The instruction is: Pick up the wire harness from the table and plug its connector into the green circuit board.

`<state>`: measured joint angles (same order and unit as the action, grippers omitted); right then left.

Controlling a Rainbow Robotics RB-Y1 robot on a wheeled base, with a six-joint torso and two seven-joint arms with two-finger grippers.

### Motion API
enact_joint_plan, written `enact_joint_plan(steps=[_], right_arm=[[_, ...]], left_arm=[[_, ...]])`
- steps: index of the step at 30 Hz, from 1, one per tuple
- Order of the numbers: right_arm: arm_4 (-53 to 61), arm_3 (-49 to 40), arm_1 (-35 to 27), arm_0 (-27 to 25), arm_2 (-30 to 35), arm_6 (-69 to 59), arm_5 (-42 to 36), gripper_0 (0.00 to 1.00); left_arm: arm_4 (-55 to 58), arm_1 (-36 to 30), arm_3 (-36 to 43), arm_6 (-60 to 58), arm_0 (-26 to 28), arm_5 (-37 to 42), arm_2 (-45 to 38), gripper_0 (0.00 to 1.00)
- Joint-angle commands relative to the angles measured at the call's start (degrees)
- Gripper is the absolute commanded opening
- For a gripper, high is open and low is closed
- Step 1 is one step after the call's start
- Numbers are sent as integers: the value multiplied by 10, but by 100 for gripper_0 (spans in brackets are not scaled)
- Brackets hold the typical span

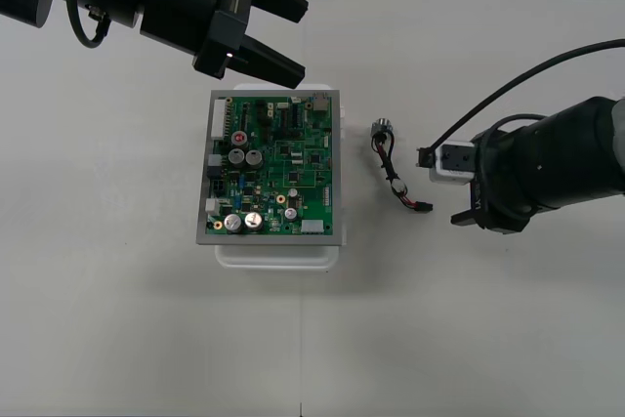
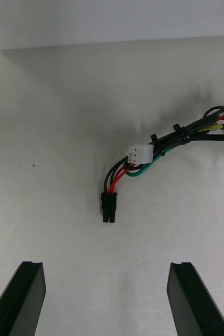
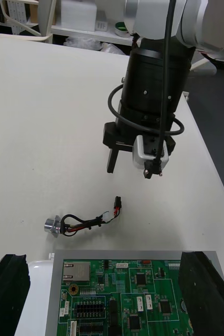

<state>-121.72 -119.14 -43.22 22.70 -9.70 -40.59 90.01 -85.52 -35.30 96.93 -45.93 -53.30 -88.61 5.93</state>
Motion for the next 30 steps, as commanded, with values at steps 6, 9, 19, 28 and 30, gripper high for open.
enact_joint_plan(steps=[6,9,19,28,30], right_arm=[[-56,-15,29,27,-35,-37,0,68],[-68,-15,29,28,-43,-43,0,68],[-114,-15,31,28,-84,-107,0,68],[-150,-15,38,28,-98,-126,0,68],[-160,-15,40,29,-108,-129,0,68]], left_arm=[[-3,9,17,10,-29,-14,1,83],[-3,9,17,10,-29,-14,1,83],[-3,9,17,10,-29,-14,1,83],[-3,9,17,10,-29,-14,1,83],[-3,9,17,10,-29,-14,1,83]])
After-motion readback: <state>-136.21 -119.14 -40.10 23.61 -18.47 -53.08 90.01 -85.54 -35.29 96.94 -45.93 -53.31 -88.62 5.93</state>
